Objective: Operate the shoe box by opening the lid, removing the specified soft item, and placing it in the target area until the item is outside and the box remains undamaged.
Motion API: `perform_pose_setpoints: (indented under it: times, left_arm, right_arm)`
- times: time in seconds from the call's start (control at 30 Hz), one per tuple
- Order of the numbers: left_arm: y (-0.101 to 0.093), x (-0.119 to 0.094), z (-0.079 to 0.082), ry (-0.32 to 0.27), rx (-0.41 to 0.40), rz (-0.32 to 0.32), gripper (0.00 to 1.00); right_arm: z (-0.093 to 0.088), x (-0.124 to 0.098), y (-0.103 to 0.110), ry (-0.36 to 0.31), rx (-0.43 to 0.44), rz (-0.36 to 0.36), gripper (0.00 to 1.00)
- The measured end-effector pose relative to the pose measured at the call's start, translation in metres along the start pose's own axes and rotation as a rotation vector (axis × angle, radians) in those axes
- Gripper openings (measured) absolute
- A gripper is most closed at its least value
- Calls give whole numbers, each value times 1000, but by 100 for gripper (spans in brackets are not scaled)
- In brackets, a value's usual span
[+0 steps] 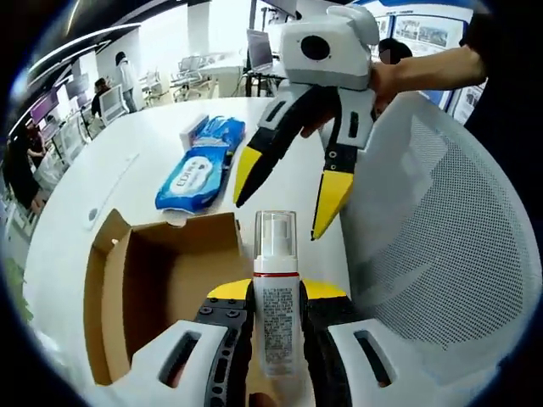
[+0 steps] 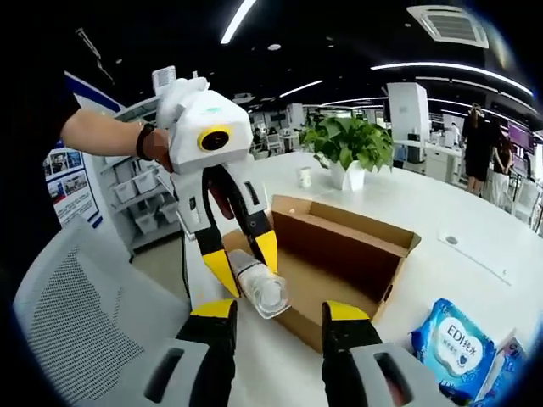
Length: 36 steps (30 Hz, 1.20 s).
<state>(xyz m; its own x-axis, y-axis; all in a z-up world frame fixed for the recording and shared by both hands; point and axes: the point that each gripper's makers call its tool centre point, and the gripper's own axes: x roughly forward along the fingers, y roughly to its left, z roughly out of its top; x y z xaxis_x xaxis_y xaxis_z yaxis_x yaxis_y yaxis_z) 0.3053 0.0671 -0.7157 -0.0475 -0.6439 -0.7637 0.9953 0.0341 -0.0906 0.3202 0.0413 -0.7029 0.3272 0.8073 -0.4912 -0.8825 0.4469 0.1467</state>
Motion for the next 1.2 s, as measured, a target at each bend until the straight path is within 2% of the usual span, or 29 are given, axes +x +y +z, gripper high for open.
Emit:
perform_pose_setpoints:
  times: [0.27,0.47,0.5,0.77,1.03,1.2]
  left_arm:
    - [-15,0,9,-11,29,-67,20]
    - [-29,-3,13,-8,58,-139,20]
    - [-31,-3,14,-11,62,-150,20]
    - [-45,-6,18,-30,55,-239,20]
    - [-47,-5,18,-35,37,-259,20]
    - [-45,-5,19,-48,22,-247,21]
  right_arm:
    - [1,3,27,5,-47,120,27]
    - [3,0,37,-1,-81,169,19]
    - [4,-1,43,-5,-80,199,19]
    - [6,-8,63,-2,-87,295,18]
    - [8,-10,66,-2,-14,297,17]
    - [11,-11,63,-37,49,292,16]
